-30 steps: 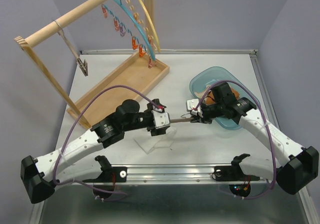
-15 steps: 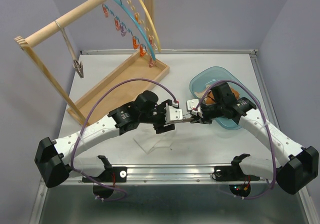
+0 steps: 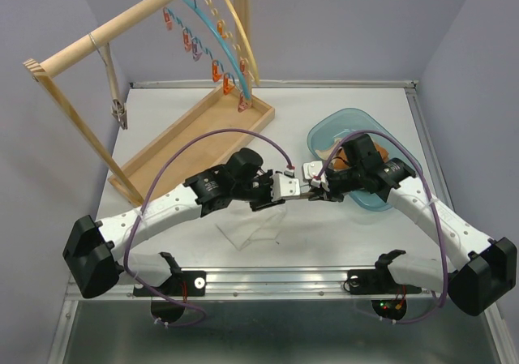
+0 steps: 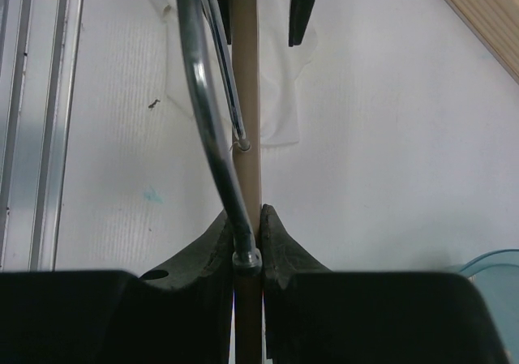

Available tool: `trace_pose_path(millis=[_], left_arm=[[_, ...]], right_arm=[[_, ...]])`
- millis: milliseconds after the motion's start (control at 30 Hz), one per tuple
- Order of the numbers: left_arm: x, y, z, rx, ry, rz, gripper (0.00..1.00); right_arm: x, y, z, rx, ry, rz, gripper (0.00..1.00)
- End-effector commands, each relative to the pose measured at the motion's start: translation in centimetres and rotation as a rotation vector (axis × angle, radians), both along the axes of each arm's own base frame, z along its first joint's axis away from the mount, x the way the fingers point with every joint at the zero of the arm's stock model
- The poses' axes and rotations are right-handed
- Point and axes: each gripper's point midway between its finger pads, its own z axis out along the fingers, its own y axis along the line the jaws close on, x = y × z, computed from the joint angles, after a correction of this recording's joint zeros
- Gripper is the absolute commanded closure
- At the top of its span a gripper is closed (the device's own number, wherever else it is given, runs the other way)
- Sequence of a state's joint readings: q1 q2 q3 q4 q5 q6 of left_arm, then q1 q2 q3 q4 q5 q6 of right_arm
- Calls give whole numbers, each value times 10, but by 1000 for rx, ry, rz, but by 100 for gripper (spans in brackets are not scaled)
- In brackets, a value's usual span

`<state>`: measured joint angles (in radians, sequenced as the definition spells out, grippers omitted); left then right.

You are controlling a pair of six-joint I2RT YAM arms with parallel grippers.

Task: Remove the underwear clipped to the hanger
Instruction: Place the hanger at the clothesline.

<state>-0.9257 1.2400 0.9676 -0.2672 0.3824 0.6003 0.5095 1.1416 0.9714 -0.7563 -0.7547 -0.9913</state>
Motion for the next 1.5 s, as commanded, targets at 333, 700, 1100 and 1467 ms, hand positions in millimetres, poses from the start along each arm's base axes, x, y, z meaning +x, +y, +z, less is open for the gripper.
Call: trace_pose_path(millis=[333, 700, 1100, 1467], left_arm=[[5, -4, 25, -98, -25, 61, 100], [8, 23, 19, -162, 27, 279, 100], [3, 60, 79, -398, 120, 565, 100], [-20, 96, 192, -638, 191, 677, 100]], right_arm=[[-5, 2, 1, 24, 15, 16, 71], [34, -20, 87, 64, -180, -263, 0], [90, -88, 157, 251, -396, -839, 0], [116, -84, 102, 262, -267, -918, 0]])
